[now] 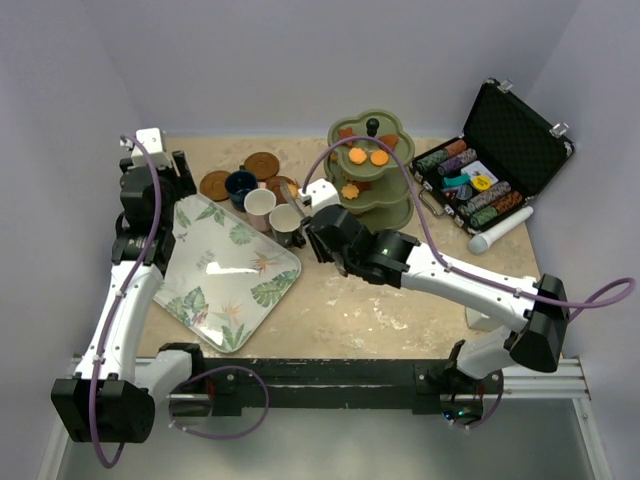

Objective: Serve the afternoon tea
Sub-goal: Place the desert on the desert table.

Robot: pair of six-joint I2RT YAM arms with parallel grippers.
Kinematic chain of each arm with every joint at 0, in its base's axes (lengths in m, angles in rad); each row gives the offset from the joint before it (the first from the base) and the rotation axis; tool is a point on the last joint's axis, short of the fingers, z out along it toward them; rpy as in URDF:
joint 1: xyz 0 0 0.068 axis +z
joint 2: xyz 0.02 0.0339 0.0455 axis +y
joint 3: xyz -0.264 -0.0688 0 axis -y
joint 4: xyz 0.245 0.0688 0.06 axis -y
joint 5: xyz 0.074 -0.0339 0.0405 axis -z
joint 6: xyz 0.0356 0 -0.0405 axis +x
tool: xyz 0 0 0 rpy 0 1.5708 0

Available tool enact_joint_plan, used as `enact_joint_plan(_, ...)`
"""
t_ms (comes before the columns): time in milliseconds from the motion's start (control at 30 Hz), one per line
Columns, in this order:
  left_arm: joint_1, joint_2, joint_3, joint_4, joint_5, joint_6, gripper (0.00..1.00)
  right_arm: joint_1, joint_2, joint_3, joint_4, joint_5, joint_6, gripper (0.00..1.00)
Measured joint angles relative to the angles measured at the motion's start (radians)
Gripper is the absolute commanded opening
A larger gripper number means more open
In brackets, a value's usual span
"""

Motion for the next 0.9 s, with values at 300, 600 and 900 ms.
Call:
enact_joint_plan(300, 0.0, -0.003, -0.014, 0.008, 0.017, 0.0, 0.72, -0.105, -0.034, -0.153, -0.026, -0.072, 0.083, 0.31)
enact_joint_plan(600, 0.0, -0.005, -0.014, 0.008, 0.043, 0.0, 0.72, -0.201, -0.019, -0.211, -0.011, -0.108, 0.099, 0.31)
enact_joint_plan(900, 0.0, -0.005, -0.014, 0.008, 0.05, 0.0, 0.72, -0.294, 0.095, -0.214, 0.001, -0.122, 0.091, 0.31)
